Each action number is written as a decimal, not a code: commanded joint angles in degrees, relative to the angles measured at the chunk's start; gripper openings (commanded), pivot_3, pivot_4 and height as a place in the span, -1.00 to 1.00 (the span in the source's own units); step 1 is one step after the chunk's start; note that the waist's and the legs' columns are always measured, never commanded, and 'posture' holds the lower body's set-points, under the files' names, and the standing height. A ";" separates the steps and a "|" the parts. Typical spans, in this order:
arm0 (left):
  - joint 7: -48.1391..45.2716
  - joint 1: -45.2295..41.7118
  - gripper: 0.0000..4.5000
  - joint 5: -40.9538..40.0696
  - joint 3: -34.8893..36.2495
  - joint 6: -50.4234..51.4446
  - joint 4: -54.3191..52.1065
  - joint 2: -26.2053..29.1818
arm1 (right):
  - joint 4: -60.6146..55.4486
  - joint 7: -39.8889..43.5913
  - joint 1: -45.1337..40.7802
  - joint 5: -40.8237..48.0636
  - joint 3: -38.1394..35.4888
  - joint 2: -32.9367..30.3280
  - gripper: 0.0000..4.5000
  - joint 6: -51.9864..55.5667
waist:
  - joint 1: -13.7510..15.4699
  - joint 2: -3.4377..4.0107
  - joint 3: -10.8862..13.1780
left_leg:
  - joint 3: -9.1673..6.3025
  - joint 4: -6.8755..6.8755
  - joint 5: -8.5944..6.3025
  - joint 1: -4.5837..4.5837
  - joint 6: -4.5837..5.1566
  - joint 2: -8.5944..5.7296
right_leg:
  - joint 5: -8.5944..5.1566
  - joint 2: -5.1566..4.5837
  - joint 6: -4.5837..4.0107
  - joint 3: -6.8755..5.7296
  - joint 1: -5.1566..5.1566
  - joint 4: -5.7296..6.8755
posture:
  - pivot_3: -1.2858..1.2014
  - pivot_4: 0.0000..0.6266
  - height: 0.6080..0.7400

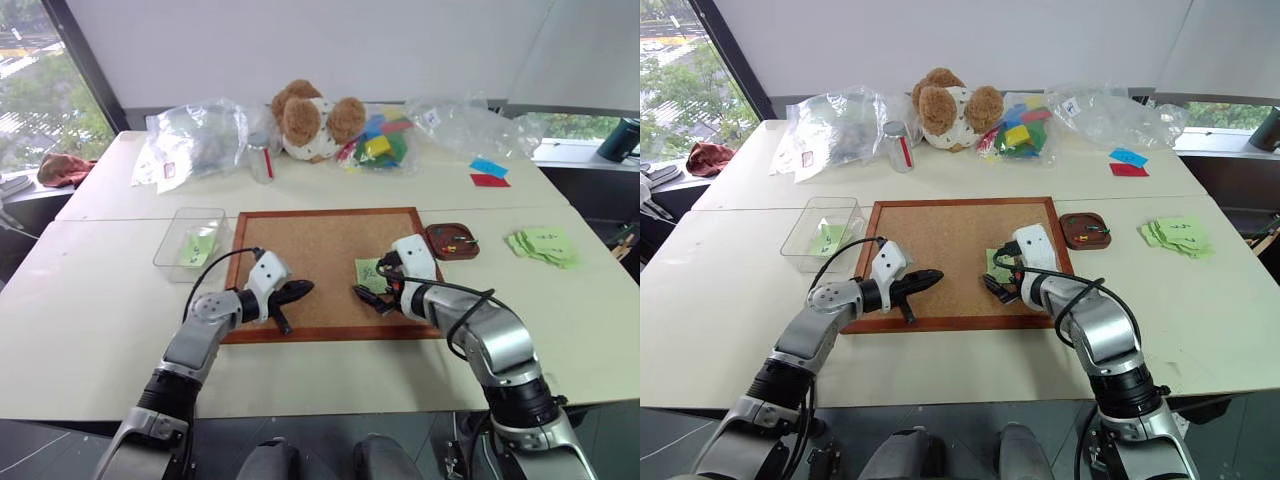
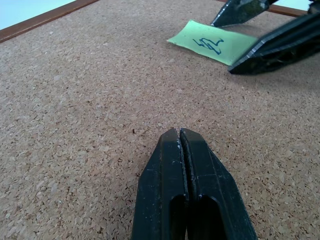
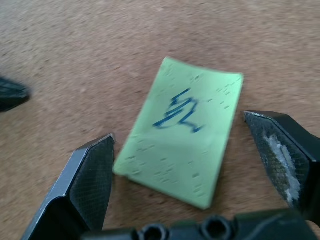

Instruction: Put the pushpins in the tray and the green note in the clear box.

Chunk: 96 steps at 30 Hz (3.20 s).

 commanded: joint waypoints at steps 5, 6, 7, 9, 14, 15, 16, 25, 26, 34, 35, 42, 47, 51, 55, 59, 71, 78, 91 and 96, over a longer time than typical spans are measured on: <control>-0.37 2.43 -1.00 1.27 -2.00 2.27 1.95 0.31 | 0.96 0.76 0.65 -0.02 1.13 0.19 0.89 -0.28 | -0.01 -0.01 -0.02 | 0.00 0.00 0.00 0.01 0.00 0.00 | 0.00 0.00 0.00 0.00 0.00 0.00 | 0.03 -0.52 1.00; -0.32 2.48 -1.00 1.29 -2.00 2.29 1.88 0.32 | 1.31 0.89 0.65 -0.14 1.10 -0.02 0.76 -0.51 | -0.01 -0.01 -0.03 | 0.00 0.00 0.00 0.01 0.00 0.00 | 0.00 0.00 0.00 0.00 0.00 0.00 | 0.03 -0.52 1.00; -0.28 2.58 -1.00 1.28 -1.98 2.32 1.74 0.35 | 1.47 0.96 0.69 -0.20 1.06 -0.14 0.61 -0.63 | -0.01 -0.01 -0.03 | 0.00 0.00 0.00 0.01 0.00 0.00 | 0.00 0.00 0.00 0.00 0.01 0.00 | 0.03 -0.52 1.00; -0.24 2.69 -1.00 1.24 -1.93 2.36 1.58 0.38 | 1.57 1.06 0.76 -0.24 1.02 -0.23 0.21 -0.75 | -0.01 -0.02 -0.03 | 0.00 0.00 0.00 0.02 0.00 0.00 | 0.00 0.00 0.00 0.00 0.02 0.00 | 0.03 -0.52 1.00; -0.13 2.74 -1.00 1.20 -1.81 2.42 1.43 0.35 | 1.43 1.32 0.84 -0.39 1.24 -0.39 -0.63 -0.55 | -0.01 -0.02 -0.05 | 0.00 -0.03 0.00 0.02 0.00 0.00 | 0.00 0.00 0.00 0.00 0.01 -0.01 | 0.03 -0.52 1.00; -0.14 2.76 -1.00 1.19 -1.81 2.41 1.41 0.36 | 1.41 1.28 0.81 -0.50 1.26 -0.39 -0.63 -0.52 | -0.02 -0.02 -0.05 | 0.00 -0.03 0.00 0.03 0.00 0.00 | 0.00 0.00 0.00 0.00 0.01 -0.01 | 0.03 -0.52 1.00; -0.18 2.80 -1.00 1.18 -1.82 2.41 1.37 0.38 | 1.38 1.32 0.74 -0.49 1.20 -0.39 -0.63 -0.46 | -0.02 -0.02 -0.05 | 0.00 -0.04 0.00 0.03 0.00 0.00 | 0.00 0.00 0.00 0.00 0.01 -0.01 | 0.03 -0.52 1.00; -0.23 2.70 -1.00 1.23 -1.91 2.29 1.64 0.28 | 0.16 1.83 -0.33 -0.07 0.81 -0.12 -0.75 -1.33 | -0.02 -0.03 -0.06 | 0.00 -0.04 0.00 0.03 0.00 0.00 | 0.00 0.00 0.00 0.01 0.02 -0.02 | 0.03 -0.52 1.00; -0.22 2.66 -1.00 1.24 -1.92 2.29 1.67 0.26 | 0.20 1.85 -0.35 -0.09 0.83 -0.12 -0.87 -1.36 | -0.02 -0.03 -0.06 | 0.00 -0.04 0.00 0.03 0.00 0.00 | 0.00 0.00 0.00 0.01 0.01 -0.02 | 0.03 -0.52 1.00; -0.02 2.71 -1.00 1.24 -1.86 2.21 1.67 0.10 | -0.55 3.87 -0.03 -3.71 5.53 -4.51 -0.98 -6.33 | 0.01 -0.03 -0.05 | 0.00 -0.05 0.00 0.03 0.00 0.00 | -0.01 0.00 -0.01 0.00 0.01 -0.03 | 0.03 -0.52 1.00; 0.09 2.73 -1.00 1.23 -1.79 2.17 1.68 0.06 | -0.98 4.22 0.11 -4.97 6.83 -5.72 -0.98 -8.03 | 0.02 -0.02 -0.06 | 0.00 -0.06 0.00 0.03 0.00 0.00 | -0.01 0.00 -0.01 0.00 0.01 -0.03 | 0.03 -0.52 1.00; 0.63 0.11 -1.00 -1.64 1.84 2.65 3.22 -0.77 | -1.66 4.68 0.35 -15.30 13.64 -11.71 -0.98 -23.49 | 0.12 -0.03 -0.05 | 0.00 -0.07 0.00 0.03 0.00 0.00 | -0.01 0.00 -0.01 0.00 0.01 -0.06 | 0.03 -0.52 1.00; -0.53 -4.20 -1.00 -6.56 5.82 4.79 3.52 -1.45 | -1.22 3.62 0.61 -22.39 15.61 -13.50 -0.98 -33.61 | 0.20 -0.14 0.03 | 0.00 0.05 0.01 0.00 -0.01 0.00 | 0.00 0.00 0.00 -0.01 0.02 -0.03 | 0.03 -0.52 1.00; -4.66 -7.36 -1.00 -9.80 6.41 7.51 2.56 -0.60 | -0.57 3.80 1.04 -24.94 14.88 -12.78 -0.98 -37.42 | 0.19 -0.40 0.23 | -0.03 0.06 0.05 -0.11 -0.09 0.00 | 0.00 0.05 0.00 -0.04 -0.11 0.01 | 0.03 -0.52 1.00; -8.62 -9.14 -1.00 -11.45 6.11 9.17 3.38 0.39 | 0.23 5.07 1.59 -24.78 13.86 -11.38 -0.98 -38.21 | 0.20 -0.41 0.25 | -0.03 0.06 0.20 -0.16 -0.36 0.00 | 0.00 0.06 0.00 -0.04 -0.12 -0.05 | 0.03 -0.52 1.00; -13.16 -10.83 -0.76 -10.75 4.23 8.72 5.68 1.79 | 0.74 6.08 1.94 -25.33 13.51 -10.66 -1.00 -38.51 | 0.19 -0.47 0.31 | -0.02 0.06 0.20 -0.16 -0.35 0.00 | 0.00 0.07 0.00 -0.04 -0.12 -0.05 | 0.03 -0.52 1.00; -16.49 -19.03 0.63 -2.76 1.75 -8.92 19.67 1.64 | 1.22 8.74 1.75 -26.61 13.14 -9.90 -1.00 -38.95 | 0.22 -0.57 0.39 | -0.03 0.09 0.18 -0.16 -0.32 -0.01 | 0.00 0.09 0.00 -0.05 -0.13 -0.04 | 0.03 -0.52 1.00; -22.74 -25.41 0.63 -0.21 0.39 -19.46 30.94 -0.03 | 1.03 10.72 1.56 -27.21 13.14 -10.37 -1.00 -39.61 | 0.26 -0.58 0.41 | -0.02 0.11 0.17 -0.17 -0.29 -0.01 | 0.00 0.10 0.00 -0.07 -0.12 -0.04 | 0.03 -0.52 1.00; -25.94 -34.57 0.63 7.69 -1.77 -37.25 49.60 -5.08 | 0.65 13.22 1.42 -28.26 12.41 -10.70 -1.00 -40.52 | 0.22 -0.64 0.44 | -0.02 0.22 0.11 -0.18 -0.16 -0.02 | 0.00 0.19 0.02 -0.11 -0.11 0.01 | 0.03 -0.52 1.00; -22.99 -35.92 0.63 10.46 -2.22 -41.92 52.88 -6.91 | 0.32 13.71 1.49 -28.74 12.07 -10.51 -1.00 -40.29 | 0.22 -0.67 0.46 | -0.02 0.25 0.09 -0.18 -0.12 -0.02 | 0.00 0.19 0.02 -0.12 -0.11 0.04 | 0.03 -0.52 1.00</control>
